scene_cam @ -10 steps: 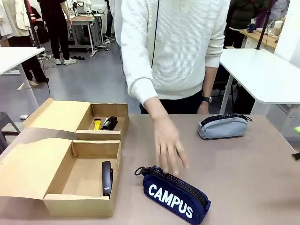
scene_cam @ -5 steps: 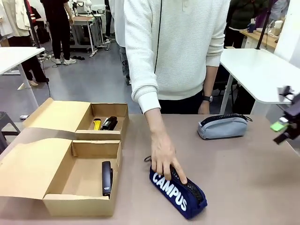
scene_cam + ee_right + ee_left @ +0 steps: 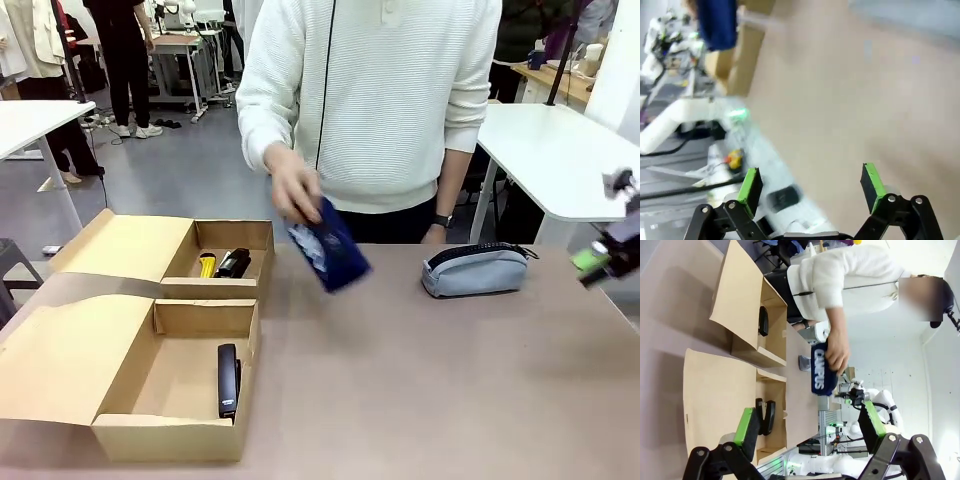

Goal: Place items inside the box.
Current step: Pick up a Pencil pouch or Stapler and place it inside the Mailer Box closest to the robot.

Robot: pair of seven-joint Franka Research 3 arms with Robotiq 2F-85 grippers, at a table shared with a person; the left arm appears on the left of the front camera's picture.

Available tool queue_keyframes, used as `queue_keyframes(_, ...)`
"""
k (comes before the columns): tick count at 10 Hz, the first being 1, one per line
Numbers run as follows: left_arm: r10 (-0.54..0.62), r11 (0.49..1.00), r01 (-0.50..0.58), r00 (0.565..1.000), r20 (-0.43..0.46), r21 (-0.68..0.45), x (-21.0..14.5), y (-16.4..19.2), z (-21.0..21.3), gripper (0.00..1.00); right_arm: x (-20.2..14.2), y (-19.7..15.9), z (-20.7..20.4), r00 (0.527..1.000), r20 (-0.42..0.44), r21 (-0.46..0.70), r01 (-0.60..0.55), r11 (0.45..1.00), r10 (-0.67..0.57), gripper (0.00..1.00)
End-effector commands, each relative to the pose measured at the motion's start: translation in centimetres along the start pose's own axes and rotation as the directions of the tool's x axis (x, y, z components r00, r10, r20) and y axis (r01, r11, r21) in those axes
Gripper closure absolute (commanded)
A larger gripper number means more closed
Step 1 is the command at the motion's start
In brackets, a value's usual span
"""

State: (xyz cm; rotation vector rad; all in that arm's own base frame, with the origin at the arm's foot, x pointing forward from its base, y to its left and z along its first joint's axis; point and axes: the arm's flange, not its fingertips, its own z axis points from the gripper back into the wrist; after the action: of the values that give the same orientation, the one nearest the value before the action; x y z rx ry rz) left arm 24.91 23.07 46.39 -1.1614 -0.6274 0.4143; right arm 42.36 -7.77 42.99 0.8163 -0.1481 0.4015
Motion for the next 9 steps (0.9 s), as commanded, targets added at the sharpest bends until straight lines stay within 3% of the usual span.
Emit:
queue_keyframes(1,-0.015,1.0,0.015,1.0,0.007,-0.02,-0.2,0.0,-0.1,0.0,7.2,1.6,-4.0,0.959,0.036,-0.226,-0.265,0.937,0.28,0.0)
queue_keyframes(3,-0.015,1.0,0.015,1.0,0.007,-0.02,-0.2,0.0,-0.1,0.0,13.7,2.3,-8.8,0.939,-0.186,-0.269,-0.332,0.904,0.29,0.0)
queue_keyframes(4,-0.015,1.0,0.015,1.0,0.007,-0.02,-0.2,0.0,-0.1,0.0,15.1,1.6,-10.0,0.929,-0.328,-0.151,-0.233,0.961,0.174,0.0)
queue_keyframes(5,-0.015,1.0,0.015,1.0,0.007,-0.02,-0.2,0.0,-0.1,0.0,11.6,4.7,-7.5,0.943,-0.09,-0.232,-0.332,0.914,0.32,0.0)
queue_keyframes(6,-0.015,1.0,0.015,1.0,0.007,-0.02,-0.2,0.0,-0.1,0.0,11.6,4.7,-7.5,0.943,-0.09,-0.232,-0.332,0.914,0.32,0.0)
queue_keyframes(7,-0.015,1.0,0.015,1.0,0.007,-0.02,-0.2,0.0,-0.1,0.0,14.4,3.3,-11.9,0.937,-0.196,-0.199,-0.327,0.924,0.289,0.0)
queue_keyframes(8,-0.015,1.0,0.015,1.0,0.007,-0.02,-0.2,0.0,-0.1,0.0,15.7,2.5,-11.2,0.895,-0.128,-0.292,-0.446,0.846,0.427,0.0)
queue_keyframes(9,-0.015,1.0,0.015,1.0,0.007,-0.02,-0.2,0.0,-0.1,0.0,17.5,1.4,-10.8,0.815,-0.182,-0.284,-0.58,0.764,0.551,0.0)
